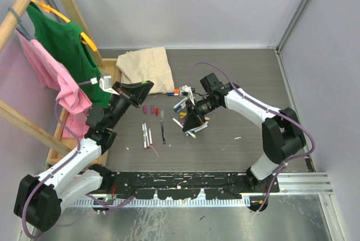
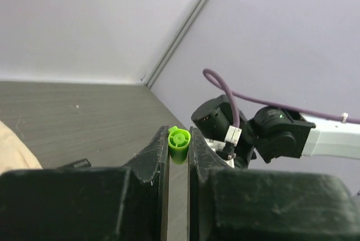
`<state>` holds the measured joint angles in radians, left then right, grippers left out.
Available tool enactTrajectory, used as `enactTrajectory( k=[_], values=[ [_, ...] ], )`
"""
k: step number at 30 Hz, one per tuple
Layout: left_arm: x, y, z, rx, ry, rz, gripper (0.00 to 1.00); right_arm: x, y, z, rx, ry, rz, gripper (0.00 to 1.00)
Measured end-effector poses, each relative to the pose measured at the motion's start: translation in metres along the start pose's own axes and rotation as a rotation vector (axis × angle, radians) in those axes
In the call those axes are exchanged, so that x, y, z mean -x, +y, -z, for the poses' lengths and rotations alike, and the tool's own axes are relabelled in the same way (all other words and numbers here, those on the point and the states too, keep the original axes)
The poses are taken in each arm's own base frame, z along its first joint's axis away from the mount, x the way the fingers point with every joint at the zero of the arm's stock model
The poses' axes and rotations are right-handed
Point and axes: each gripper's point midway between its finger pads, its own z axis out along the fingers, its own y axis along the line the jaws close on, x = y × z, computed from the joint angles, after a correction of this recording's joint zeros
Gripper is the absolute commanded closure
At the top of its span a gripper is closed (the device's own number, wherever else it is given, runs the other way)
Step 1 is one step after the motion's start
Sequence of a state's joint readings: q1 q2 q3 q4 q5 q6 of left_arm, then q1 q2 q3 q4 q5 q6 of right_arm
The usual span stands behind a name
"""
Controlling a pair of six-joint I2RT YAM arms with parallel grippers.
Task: Open the pen caps
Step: Open the pen cap from the pen, then place the pen cap at the center of the board.
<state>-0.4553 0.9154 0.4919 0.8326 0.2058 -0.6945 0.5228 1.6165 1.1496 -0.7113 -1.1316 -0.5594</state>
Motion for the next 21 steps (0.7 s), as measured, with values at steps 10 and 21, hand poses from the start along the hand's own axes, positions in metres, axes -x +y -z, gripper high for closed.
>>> enactTrajectory(
  k=[10, 21],
  values=[
    [-0.066, 0.043, 0.022, 0.16, 0.206, 0.116, 1.0, 0.009, -0.026, 0.031, -0.228, 0.001, 0.016, 0.99],
    [-0.16, 0.099, 0.057, 0.452, 0.555, 0.245, 1.0, 0.02, -0.045, 0.061, -0.368, -0.051, 0.005, 0.99]
  ],
)
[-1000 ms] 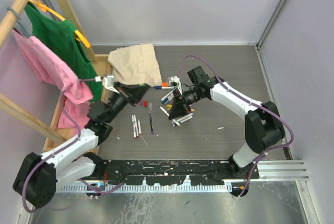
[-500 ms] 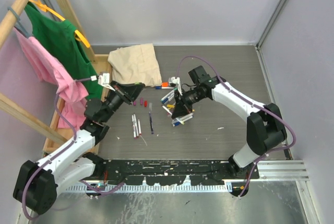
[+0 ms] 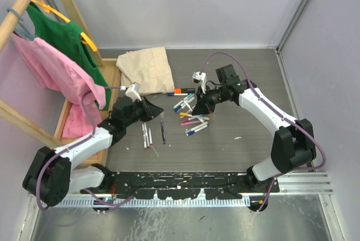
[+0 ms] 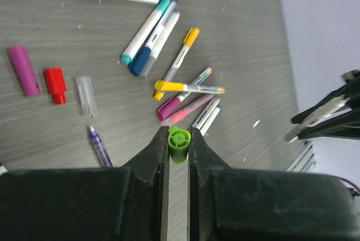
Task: Open the pen caps
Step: Place the pen cap at the center of the board.
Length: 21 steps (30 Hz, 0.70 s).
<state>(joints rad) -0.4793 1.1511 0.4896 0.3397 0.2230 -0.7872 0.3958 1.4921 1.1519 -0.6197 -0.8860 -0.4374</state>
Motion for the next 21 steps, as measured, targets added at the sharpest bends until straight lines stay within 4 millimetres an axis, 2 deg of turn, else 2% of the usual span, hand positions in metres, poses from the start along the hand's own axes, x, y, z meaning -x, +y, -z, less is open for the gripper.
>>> enactTrajectory(
  k=[3, 8, 17, 21],
  values=[
    [-0.011, 0.002, -0.008, 0.082, 0.061, -0.033, 1.0, 0.0, -0.003, 0.001, -0.011, 0.0, -0.005, 0.99],
    [-0.016, -0.001, -0.028, 0.226, 0.111, -0.119, 1.0, 0.0, -0.006, 0.003, -0.025, -0.004, -0.013, 0.99],
    [-0.045, 0.036, -0.051, 0.487, 0.26, -0.201, 0.99, 0.002, -0.013, 0.007, -0.049, -0.015, -0.026, 0.99],
    [-0.052, 0.044, -0.06, 0.564, 0.303, -0.233, 0.96, 0.001, -0.014, 0.007, -0.051, -0.016, -0.029, 0.99]
  ],
)
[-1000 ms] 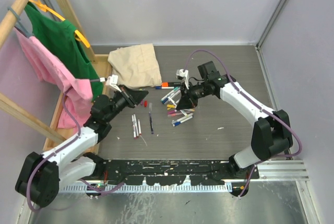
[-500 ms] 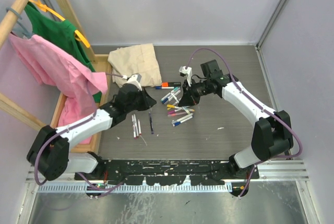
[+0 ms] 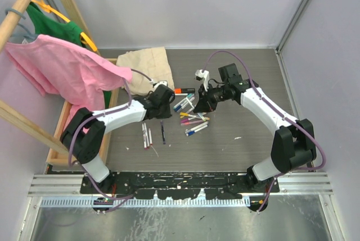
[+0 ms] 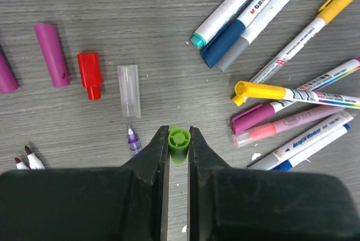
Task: Open the pen caps
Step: Place the pen cap at the center of the board.
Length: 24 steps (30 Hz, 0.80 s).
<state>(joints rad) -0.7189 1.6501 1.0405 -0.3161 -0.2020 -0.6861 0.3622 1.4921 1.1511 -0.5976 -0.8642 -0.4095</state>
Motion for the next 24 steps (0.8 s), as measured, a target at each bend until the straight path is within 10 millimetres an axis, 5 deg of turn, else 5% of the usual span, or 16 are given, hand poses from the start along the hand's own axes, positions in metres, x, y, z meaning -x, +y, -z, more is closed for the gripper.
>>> enactTrajectory(
  k=[12, 24],
  values=[
    [-0.014, 0.006, -0.027, 0.133, 0.099, -0.091, 0.87, -0.002, 0.0, -0.001, 0.001, 0.002, -0.006, 0.99],
    [-0.007, 0.011, -0.037, 0.196, 0.101, -0.139, 0.8, -0.001, -0.001, 0.0, -0.001, -0.001, -0.007, 0.99]
  ],
)
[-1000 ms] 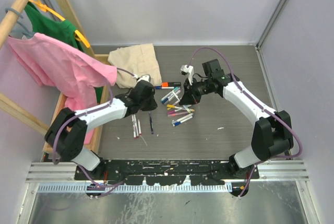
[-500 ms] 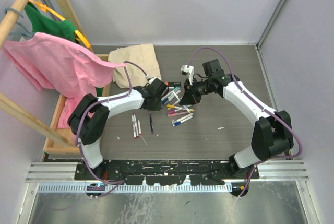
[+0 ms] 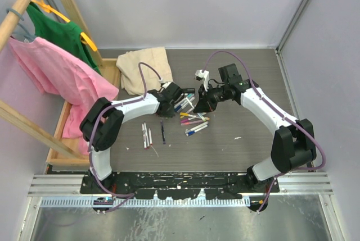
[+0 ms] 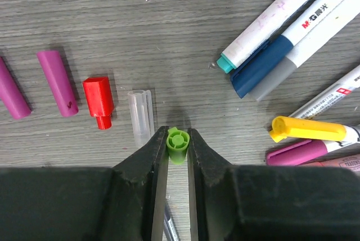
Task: Open the pen caps
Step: Place the pen cap at the center of the board.
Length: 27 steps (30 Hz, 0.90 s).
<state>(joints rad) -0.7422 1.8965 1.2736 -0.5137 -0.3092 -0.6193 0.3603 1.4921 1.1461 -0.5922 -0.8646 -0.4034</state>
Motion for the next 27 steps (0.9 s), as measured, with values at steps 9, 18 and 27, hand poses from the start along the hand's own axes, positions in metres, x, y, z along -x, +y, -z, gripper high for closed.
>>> enactTrajectory(
  k=[9, 18, 27],
  values=[
    [-0.005, 0.004, -0.004, 0.021, 0.017, -0.017, 0.73, 0.0, 0.0, 0.0, -0.001, -0.001, 0.0, 0.99],
    [0.0, 0.001, -0.002, 0.015, 0.008, -0.016, 0.73, 0.0, 0.0, 0.0, 0.0, -0.001, 0.0, 0.99],
    [0.005, 0.003, 0.012, -0.007, -0.018, -0.005, 0.72, 0.001, 0.001, 0.0, 0.008, -0.005, -0.001, 0.99]
  ],
)
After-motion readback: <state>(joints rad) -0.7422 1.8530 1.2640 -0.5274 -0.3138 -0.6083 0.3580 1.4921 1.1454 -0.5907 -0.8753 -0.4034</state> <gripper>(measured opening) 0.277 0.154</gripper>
